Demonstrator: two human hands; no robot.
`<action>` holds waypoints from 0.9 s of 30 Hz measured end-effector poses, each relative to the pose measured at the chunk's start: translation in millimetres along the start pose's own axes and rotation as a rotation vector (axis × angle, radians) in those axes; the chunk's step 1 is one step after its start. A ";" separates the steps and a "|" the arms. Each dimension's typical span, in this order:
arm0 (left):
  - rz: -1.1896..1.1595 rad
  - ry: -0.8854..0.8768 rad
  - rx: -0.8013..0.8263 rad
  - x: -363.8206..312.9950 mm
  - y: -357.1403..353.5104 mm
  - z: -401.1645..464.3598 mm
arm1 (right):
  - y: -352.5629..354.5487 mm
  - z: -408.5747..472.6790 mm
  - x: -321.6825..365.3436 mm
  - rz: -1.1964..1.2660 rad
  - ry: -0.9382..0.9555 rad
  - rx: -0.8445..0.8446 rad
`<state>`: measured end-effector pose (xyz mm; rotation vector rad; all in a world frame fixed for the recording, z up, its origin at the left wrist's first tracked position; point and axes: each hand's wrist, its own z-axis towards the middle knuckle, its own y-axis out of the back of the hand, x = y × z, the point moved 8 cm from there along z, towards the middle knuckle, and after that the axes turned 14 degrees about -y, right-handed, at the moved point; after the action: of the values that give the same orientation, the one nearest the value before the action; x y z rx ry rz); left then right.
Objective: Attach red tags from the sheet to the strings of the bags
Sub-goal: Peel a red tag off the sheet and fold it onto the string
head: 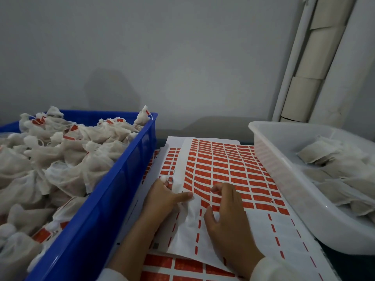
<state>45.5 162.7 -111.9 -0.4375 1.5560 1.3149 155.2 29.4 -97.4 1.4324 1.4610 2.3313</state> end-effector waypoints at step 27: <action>-0.374 0.027 0.331 -2.8 -10.8 -22.4 | 24.1 -22.0 29.8 0.099 0.327 -0.198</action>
<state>45.1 138.4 -117.4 -0.5065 1.5858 0.7537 132.2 14.7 -62.7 1.1413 1.1946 2.7854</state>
